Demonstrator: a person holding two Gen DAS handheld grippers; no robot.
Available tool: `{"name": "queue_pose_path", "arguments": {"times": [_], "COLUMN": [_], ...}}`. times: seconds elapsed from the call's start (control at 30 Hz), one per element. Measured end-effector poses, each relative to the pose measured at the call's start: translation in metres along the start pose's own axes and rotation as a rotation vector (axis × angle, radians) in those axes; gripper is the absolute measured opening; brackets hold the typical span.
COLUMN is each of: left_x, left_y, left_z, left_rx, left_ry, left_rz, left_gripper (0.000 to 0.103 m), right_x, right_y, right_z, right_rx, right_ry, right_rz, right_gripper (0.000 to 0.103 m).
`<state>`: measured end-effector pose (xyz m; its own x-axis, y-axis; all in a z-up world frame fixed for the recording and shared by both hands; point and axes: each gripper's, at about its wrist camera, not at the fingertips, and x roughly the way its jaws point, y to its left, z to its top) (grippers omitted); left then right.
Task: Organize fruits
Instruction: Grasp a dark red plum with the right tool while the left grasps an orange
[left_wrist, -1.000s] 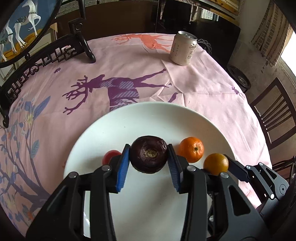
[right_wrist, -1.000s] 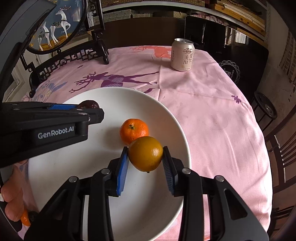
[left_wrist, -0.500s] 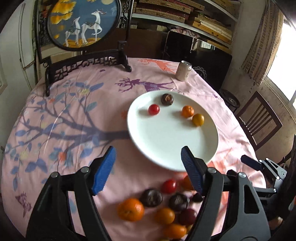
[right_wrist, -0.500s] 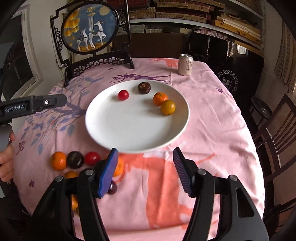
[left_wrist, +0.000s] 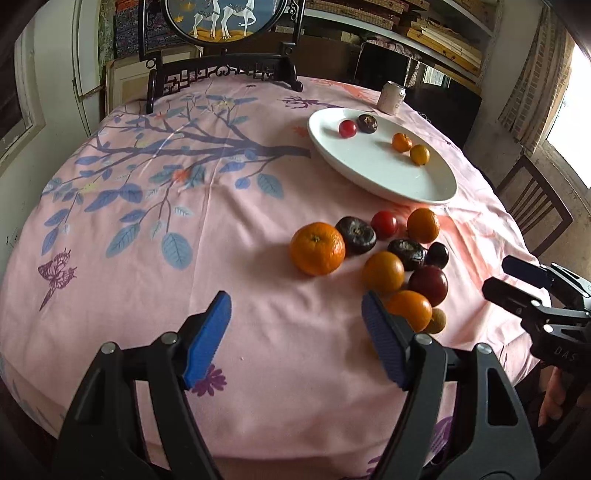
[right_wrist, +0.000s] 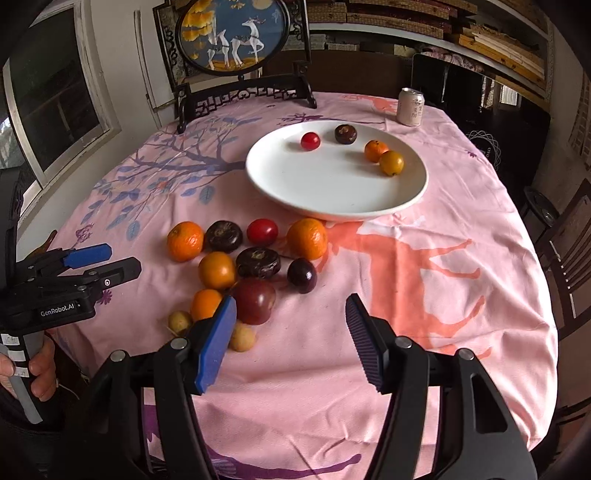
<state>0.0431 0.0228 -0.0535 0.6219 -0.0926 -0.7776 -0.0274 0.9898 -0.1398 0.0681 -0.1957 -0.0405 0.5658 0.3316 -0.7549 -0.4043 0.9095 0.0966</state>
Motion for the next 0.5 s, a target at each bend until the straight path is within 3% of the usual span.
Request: {"name": "queue_pose_path", "arguments": {"times": [0.13, 0.2, 0.33, 0.43, 0.47, 0.5], "left_x": [-0.005, -0.007, -0.006, -0.003, -0.002, -0.002], "left_y": [0.002, 0.005, 0.009, 0.004, 0.002, 0.000], "left_z": [-0.010, -0.013, -0.015, -0.016, -0.016, -0.016], "left_rx": [0.016, 0.022, 0.022, 0.037, 0.042, 0.048], "left_ry": [-0.004, -0.009, -0.008, 0.004, 0.008, 0.010], "left_rz": [0.020, 0.030, 0.018, -0.011, -0.015, -0.014], "left_gripper": [0.076, 0.077, 0.077, 0.077, 0.077, 0.077], "right_x": [0.023, 0.033, 0.050, 0.073, 0.073, 0.071], "right_y": [0.015, 0.019, 0.018, 0.018, 0.024, 0.030], "right_z": [-0.002, -0.001, 0.003, 0.004, 0.003, 0.003], "right_rx": [-0.020, -0.027, -0.017, 0.022, 0.000, -0.029], "right_ry": [0.025, 0.039, 0.062, 0.146, 0.114, 0.109], "right_rz": [0.024, 0.023, 0.025, 0.122, 0.094, 0.075], "right_gripper": [0.062, 0.053, 0.049, 0.050, 0.038, 0.038]}}
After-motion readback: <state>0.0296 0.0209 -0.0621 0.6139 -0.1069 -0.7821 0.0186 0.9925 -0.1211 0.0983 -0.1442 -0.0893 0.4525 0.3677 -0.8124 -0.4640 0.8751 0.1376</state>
